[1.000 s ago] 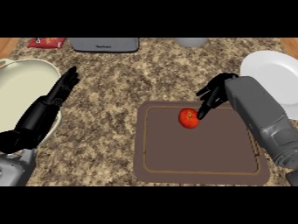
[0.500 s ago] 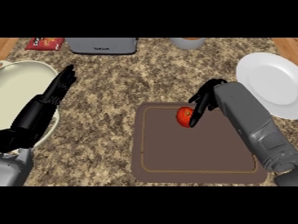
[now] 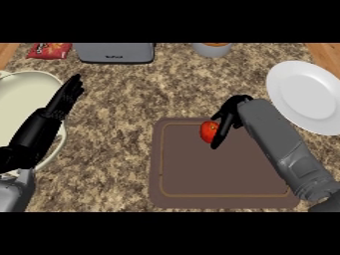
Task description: Pick the tomato from the tray and place it in the plate
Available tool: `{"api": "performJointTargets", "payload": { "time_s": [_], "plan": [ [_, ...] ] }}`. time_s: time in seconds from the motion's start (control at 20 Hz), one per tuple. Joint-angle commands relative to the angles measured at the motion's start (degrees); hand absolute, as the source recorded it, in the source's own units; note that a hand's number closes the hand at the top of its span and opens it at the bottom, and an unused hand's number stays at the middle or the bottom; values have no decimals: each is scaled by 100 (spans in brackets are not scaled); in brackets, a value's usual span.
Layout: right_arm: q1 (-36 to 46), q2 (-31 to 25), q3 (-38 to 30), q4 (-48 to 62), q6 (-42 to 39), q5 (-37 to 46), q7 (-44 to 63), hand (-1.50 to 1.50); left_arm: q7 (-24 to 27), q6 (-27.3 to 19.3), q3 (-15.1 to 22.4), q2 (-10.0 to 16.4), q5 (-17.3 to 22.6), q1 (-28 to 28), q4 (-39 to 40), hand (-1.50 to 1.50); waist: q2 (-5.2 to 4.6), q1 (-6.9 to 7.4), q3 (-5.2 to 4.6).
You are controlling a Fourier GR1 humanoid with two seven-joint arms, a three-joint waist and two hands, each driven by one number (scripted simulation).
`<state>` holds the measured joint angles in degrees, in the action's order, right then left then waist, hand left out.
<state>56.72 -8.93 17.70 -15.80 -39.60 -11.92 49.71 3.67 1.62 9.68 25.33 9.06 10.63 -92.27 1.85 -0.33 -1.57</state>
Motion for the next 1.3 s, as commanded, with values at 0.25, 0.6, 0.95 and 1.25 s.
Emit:
{"api": "performJointTargets", "payload": {
  "time_s": [0.25,0.6,0.95,1.25],
  "plan": [
    [-653,403,239,-666,22,310,-381,150,-28,48,-53,-95,-70,91,58,0,-166,-13,157],
    [-713,-75,1858,-2426,1406,2407,-1631,150,-91,-9,-81,-117,-68,-134,-4,0,39,-200,162],
    [-958,-626,3006,-4006,3496,4158,-2207,150,-117,-107,-282,-4,-83,-295,92,0,148,-544,167],
    [-1966,-1523,3168,-5843,4719,4844,-1978,150,-87,-109,-363,45,-76,-490,-21,0,79,-665,157]
  ]
}}
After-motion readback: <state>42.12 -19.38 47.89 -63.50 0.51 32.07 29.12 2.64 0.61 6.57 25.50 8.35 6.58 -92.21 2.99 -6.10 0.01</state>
